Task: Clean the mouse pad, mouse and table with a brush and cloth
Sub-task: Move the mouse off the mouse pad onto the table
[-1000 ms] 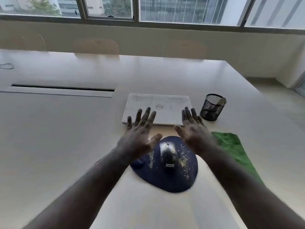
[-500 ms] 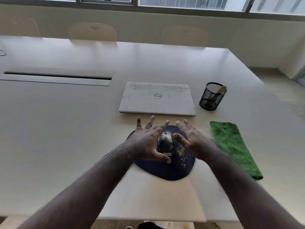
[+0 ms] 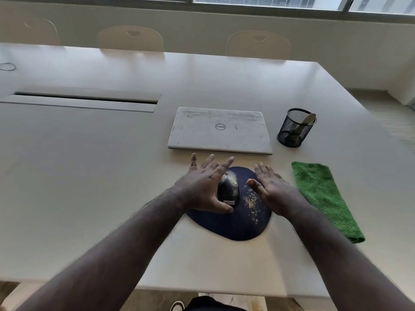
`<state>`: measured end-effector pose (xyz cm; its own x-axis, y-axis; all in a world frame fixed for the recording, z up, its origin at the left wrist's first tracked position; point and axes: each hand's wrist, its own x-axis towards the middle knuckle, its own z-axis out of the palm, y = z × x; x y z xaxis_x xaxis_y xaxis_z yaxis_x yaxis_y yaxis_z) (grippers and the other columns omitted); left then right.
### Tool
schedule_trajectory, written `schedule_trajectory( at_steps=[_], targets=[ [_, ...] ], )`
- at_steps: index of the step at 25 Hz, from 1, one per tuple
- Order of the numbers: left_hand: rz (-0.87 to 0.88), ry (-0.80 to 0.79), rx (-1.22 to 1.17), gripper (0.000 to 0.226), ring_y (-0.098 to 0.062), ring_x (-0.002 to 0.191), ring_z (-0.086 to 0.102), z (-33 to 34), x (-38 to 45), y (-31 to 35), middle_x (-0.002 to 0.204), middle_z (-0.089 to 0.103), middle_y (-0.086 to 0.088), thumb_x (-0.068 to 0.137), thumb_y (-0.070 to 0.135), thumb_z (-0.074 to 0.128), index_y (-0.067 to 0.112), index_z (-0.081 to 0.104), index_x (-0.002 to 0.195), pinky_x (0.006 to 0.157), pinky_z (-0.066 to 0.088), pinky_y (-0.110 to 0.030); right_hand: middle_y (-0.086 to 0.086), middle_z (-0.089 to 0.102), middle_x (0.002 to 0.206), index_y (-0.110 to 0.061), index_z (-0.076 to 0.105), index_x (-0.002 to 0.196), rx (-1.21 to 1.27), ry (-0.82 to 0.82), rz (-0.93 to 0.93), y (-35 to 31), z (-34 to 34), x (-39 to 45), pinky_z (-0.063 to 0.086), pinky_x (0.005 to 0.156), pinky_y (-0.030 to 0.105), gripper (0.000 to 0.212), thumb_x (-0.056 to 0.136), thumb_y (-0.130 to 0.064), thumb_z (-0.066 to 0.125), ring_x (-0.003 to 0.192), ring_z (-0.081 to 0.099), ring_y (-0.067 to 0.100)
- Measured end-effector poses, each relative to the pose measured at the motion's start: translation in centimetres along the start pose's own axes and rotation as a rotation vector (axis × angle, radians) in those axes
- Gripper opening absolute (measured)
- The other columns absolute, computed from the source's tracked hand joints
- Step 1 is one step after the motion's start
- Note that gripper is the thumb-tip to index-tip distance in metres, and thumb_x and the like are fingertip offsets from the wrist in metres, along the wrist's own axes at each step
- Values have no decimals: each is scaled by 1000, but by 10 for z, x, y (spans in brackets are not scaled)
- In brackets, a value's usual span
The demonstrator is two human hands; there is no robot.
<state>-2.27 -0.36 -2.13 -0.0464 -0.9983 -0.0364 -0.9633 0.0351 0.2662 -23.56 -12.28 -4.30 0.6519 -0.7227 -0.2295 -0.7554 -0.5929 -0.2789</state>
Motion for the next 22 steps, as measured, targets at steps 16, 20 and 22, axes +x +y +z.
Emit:
schedule_trajectory(
  at_steps=[16,20,22],
  targets=[
    [-328,102,-247,126,-15,149,2,-41,-119,-151,155,33,0,52,68,75,51,-6,147,113,-16,-45,-5,1,166,-22,1,158,-20,19,31,-5,-4,1,6,119,26,87,86,-70,5,152,1,8],
    [-316,98,-285,126,-14,148,7,-42,-126,-165,151,36,5,51,64,78,53,-4,147,114,-11,-48,-5,3,166,-21,2,158,-20,21,29,-4,-4,1,7,119,26,88,85,-70,5,152,2,8],
    [-315,89,-303,127,-14,148,10,-44,-129,-170,151,36,6,51,61,80,54,-3,147,115,-9,-52,-5,3,166,-21,3,158,-13,23,30,-4,-4,2,7,119,26,89,85,-71,5,152,2,7]
  ],
)
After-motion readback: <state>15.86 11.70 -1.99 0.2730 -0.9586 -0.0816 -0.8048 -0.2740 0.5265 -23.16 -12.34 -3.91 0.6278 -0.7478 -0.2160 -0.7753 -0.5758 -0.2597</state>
